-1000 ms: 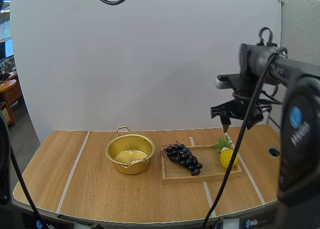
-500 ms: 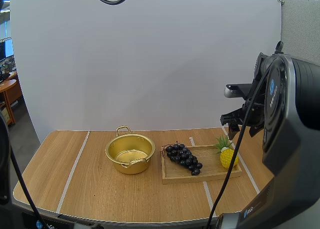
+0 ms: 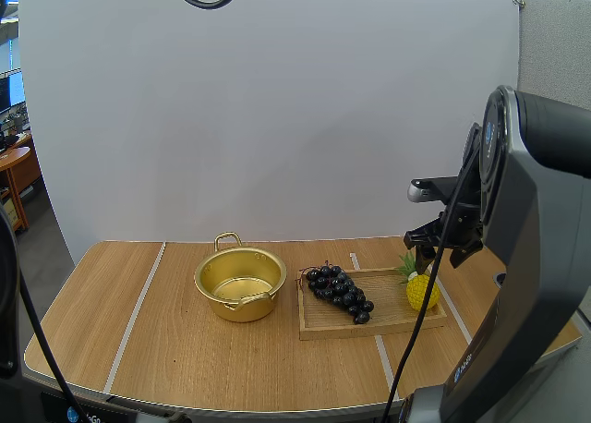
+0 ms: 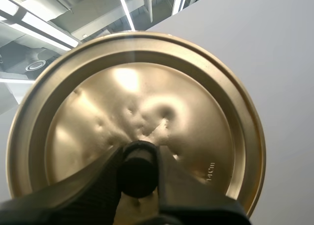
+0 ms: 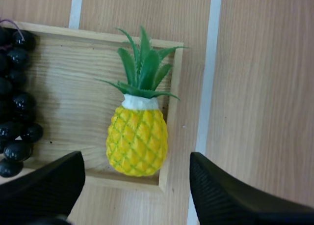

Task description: Open the pot, put the pineapple inside, and close it

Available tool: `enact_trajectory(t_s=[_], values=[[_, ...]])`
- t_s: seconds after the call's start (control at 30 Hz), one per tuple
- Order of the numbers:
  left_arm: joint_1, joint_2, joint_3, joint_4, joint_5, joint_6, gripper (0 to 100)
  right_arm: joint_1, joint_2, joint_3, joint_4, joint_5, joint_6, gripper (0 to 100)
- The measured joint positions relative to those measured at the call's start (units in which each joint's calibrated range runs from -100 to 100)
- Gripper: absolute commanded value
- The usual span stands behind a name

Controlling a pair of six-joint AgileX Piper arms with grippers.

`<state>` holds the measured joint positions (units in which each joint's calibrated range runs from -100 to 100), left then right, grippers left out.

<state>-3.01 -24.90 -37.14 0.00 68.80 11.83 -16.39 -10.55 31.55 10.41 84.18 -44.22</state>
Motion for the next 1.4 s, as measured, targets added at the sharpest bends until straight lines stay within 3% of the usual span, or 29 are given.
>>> enact_trajectory(t_s=[0.53, 0.73, 1.4], values=[[0.00, 0.00, 0.00, 0.00, 0.00, 0.00, 0, 1.68, 7.47, 0.00, 0.23, -5.26, -0.22, 100], [0.00, 0.00, 0.00, 0.00, 0.00, 0.00, 0, 3.19, 7.87, 0.00, -1.64, -7.23, 2.76, 100], [0.00, 0.00, 0.00, 0.00, 0.00, 0.00, 0, 3.27, 10.94, 0.00, -4.88, -7.86, 6.10, 100]])
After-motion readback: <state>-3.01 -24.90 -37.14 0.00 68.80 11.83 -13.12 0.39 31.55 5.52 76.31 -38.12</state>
